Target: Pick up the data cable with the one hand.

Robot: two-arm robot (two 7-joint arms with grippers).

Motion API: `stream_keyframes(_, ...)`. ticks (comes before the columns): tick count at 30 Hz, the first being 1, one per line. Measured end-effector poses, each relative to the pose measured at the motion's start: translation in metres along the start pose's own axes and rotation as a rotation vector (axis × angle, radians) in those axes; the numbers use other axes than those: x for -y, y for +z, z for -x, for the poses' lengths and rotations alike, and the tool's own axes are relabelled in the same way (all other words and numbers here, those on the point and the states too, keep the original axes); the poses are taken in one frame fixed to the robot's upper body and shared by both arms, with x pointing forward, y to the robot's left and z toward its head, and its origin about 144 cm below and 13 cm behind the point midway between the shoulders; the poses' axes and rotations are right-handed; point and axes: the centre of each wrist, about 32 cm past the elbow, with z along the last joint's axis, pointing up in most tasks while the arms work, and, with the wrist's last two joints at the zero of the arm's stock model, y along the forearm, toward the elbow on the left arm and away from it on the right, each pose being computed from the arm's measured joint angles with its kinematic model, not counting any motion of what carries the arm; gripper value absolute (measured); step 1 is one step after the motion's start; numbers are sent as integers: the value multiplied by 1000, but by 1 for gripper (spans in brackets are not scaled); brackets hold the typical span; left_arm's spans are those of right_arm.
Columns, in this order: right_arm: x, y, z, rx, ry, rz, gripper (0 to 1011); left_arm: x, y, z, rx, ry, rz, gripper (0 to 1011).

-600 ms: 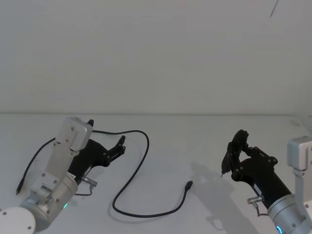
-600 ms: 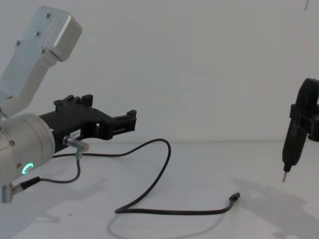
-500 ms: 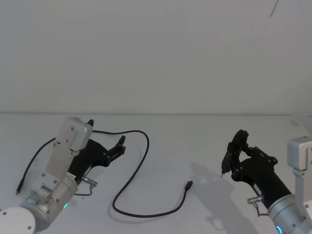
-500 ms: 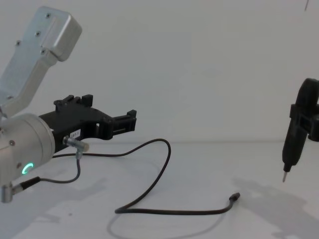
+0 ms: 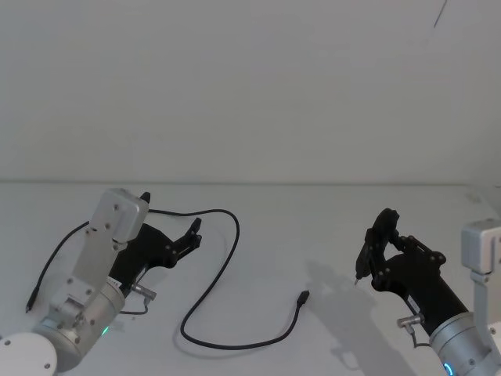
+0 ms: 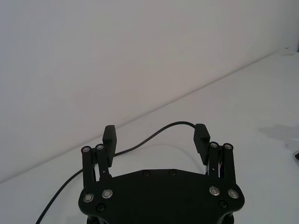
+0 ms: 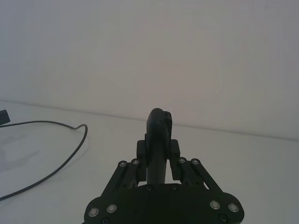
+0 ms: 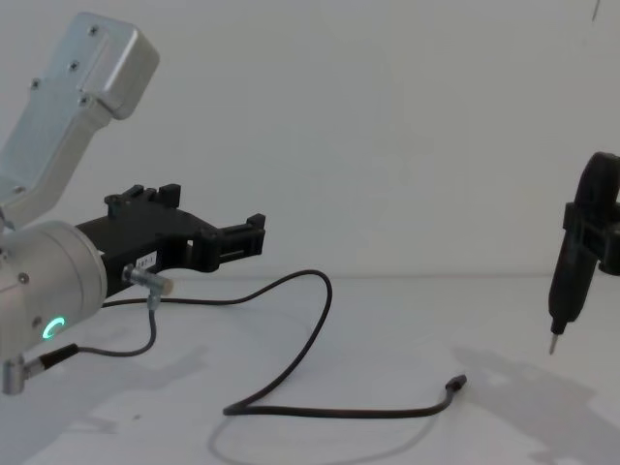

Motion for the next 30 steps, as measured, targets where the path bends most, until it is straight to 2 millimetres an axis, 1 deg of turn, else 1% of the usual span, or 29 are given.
stream_keyframes(20,0,0,0,0,0,0,279,0,0,0,1,-6,0,1001)
stream_keyframes(30,0,0,0,0,0,0,279,-1,4,-6,-7,-88,-14,1001)
